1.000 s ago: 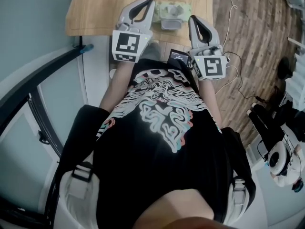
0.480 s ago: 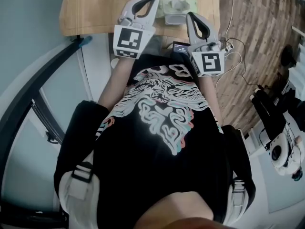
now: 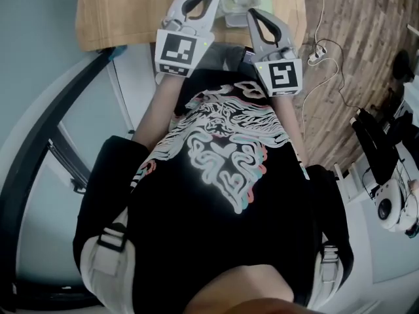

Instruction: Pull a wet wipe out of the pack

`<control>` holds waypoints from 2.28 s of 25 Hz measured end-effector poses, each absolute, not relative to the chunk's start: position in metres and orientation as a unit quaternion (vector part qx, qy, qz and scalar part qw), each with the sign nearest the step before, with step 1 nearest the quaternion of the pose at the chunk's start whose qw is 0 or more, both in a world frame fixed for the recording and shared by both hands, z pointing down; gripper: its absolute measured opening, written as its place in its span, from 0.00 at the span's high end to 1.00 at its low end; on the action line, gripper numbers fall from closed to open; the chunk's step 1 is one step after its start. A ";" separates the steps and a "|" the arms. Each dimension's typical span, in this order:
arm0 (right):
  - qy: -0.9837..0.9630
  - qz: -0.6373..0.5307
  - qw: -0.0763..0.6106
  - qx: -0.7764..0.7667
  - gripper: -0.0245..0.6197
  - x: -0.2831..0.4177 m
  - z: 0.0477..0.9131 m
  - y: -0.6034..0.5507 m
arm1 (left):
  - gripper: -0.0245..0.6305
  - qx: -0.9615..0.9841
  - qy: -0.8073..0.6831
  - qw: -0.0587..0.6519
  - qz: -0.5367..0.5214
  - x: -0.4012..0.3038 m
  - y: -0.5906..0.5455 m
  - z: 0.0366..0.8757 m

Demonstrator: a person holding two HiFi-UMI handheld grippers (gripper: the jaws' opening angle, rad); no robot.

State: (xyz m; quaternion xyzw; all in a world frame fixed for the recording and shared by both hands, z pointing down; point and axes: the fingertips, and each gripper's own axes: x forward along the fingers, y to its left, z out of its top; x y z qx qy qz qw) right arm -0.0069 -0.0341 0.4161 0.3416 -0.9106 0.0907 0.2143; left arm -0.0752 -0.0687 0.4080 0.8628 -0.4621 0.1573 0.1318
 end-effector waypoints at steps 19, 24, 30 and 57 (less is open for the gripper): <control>-0.910 0.079 0.256 0.316 0.96 -0.007 0.460 -0.033 | 0.98 0.868 -0.414 0.166 0.219 -0.041 -0.059 0.463; -0.907 0.079 0.254 0.325 0.96 -0.006 0.468 -0.033 | 0.98 0.877 -0.383 0.120 0.263 -0.028 -0.056 0.470; -0.904 0.082 0.253 0.334 0.96 -0.002 0.476 -0.036 | 0.98 0.879 -0.365 0.140 0.272 -0.023 -0.057 0.481; -0.897 0.105 0.261 0.340 0.91 0.016 0.490 -0.047 | 0.74 0.875 -0.298 0.167 0.342 0.003 -0.062 0.513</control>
